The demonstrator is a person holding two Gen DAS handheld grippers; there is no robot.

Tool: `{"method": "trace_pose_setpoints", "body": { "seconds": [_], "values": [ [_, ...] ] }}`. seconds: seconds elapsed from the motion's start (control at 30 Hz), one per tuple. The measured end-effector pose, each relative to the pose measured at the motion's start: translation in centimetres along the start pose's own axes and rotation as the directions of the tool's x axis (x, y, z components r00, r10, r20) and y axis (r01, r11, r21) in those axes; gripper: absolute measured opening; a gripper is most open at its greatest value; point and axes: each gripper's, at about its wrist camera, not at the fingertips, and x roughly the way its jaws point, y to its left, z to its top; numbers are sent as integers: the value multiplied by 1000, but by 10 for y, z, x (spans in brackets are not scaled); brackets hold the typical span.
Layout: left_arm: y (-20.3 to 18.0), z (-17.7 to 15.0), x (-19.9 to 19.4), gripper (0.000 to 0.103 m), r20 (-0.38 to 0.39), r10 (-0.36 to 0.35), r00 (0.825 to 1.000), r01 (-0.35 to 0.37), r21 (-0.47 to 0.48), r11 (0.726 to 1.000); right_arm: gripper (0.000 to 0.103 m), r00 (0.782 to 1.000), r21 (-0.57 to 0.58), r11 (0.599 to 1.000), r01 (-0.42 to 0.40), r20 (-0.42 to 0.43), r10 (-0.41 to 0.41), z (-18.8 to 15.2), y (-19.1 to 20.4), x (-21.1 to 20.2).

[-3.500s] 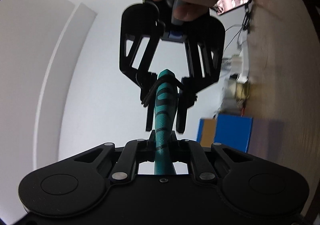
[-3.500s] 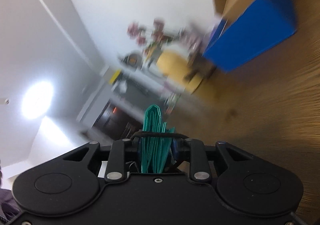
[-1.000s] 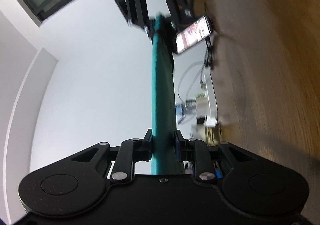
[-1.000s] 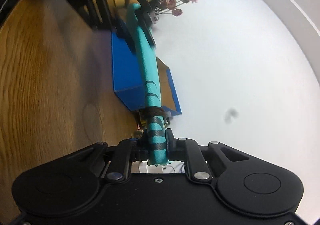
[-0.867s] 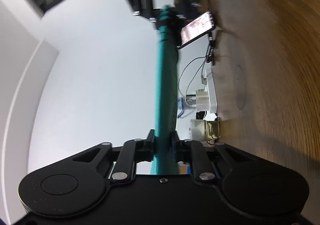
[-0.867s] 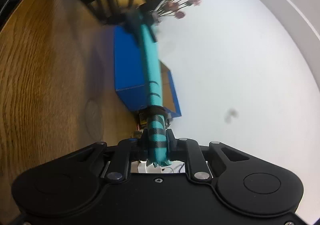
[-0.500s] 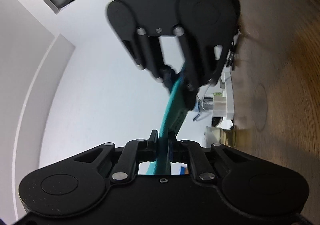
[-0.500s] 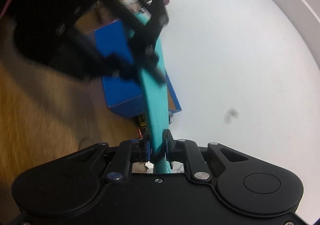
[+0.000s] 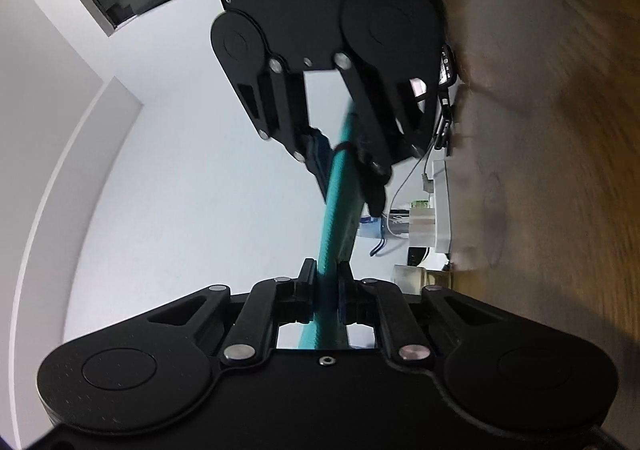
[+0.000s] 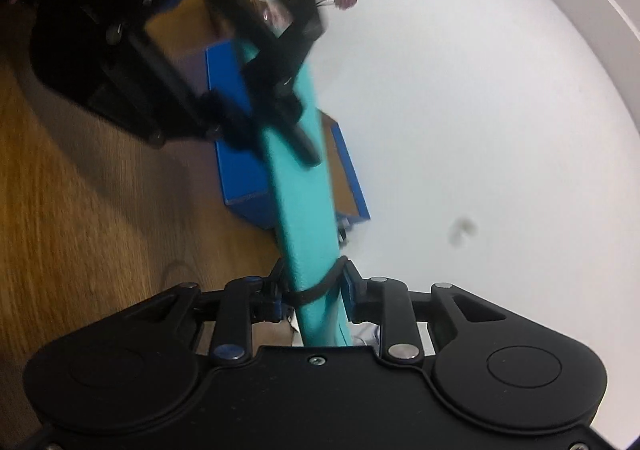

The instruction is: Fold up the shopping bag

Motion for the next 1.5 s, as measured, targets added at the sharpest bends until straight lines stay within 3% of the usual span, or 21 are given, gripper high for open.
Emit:
{"method": "trace_pose_setpoints", "body": {
  "seconds": [0.13,0.23,0.3,0.4,0.57,0.77,0.93,0.97,1.0,1.07,1.17,1.2,1.23,1.27,1.3,1.33,1.37,1.4,1.43,1.47,1.5],
  "values": [
    [1,-5,-8,10,39,32,999,-33,45,998,29,999,2,1000,-18,-30,18,-11,-6,-6],
    [-3,7,-8,10,63,16,998,-18,29,999,27,1000,-9,1000,-17,3,17,2,8,-12],
    [-2,10,-8,11,43,4,999,-3,-16,1000,27,1000,10,1000,-8,15,8,8,12,-17],
    [-1,8,-13,10,40,8,999,-8,-6,1000,30,1000,19,1000,-1,2,1,0,11,-24],
    [7,22,-6,10,24,-20,999,22,-65,998,23,1000,40,999,9,-20,-8,12,18,-29],
    [18,0,-16,11,-40,-44,998,42,-49,998,28,1000,-17,1000,11,-13,-12,5,24,-46],
    [31,2,-18,12,-73,-8,997,2,-94,996,30,999,-73,997,23,43,-20,6,42,-49],
    [33,2,-20,12,-81,-9,997,0,-101,995,26,999,-83,996,22,44,-18,10,46,-48],
    [35,-1,-22,18,-90,-16,996,6,-106,994,13,999,-71,997,4,43,-1,13,45,-47],
    [40,-14,-32,19,-104,-17,994,7,-94,996,11,998,-30,999,-38,44,39,16,37,-48],
    [63,-58,-46,28,-226,4,974,-33,-124,992,10,998,-47,998,-33,48,36,22,15,-63],
    [78,-76,-45,26,-339,-2,941,-71,-202,977,10,999,-46,999,-22,35,24,28,-8,-67],
    [94,-94,-44,25,-447,-24,894,-117,-287,951,10,1000,-33,999,-12,14,12,19,-19,-54],
    [114,-115,-41,25,-542,-80,836,-178,-407,896,10,1000,-11,1000,-4,-2,4,16,-32,-44],
    [135,-137,-39,25,-625,-153,766,-263,-521,812,11,1000,27,1000,1,-8,-1,21,-48,-35],
    [158,-160,-38,25,-683,-257,684,-391,-640,662,11,1000,58,998,7,-10,-6,30,-63,-26],
    [177,-177,-38,25,-678,-367,637,-487,-723,490,11,1000,76,997,10,-3,-10,45,-76,-13],
    [191,-192,-42,25,-630,-466,622,-552,-774,310,11,1000,92,996,3,11,-4,50,-86,8],
    [194,-201,-44,25,-562,-527,638,-587,-797,139,11,1000,104,994,-11,26,8,41,-90,35],
    [194,-210,-49,25,-496,-567,658,-606,-795,-7,11,999,111,993,-33,41,28,44,-94,65],
    [185,-218,-68,25,-475,-572,669,-604,-796,-45,12,997,108,992,-63,52,58,57,-98,99]
  ]
}}
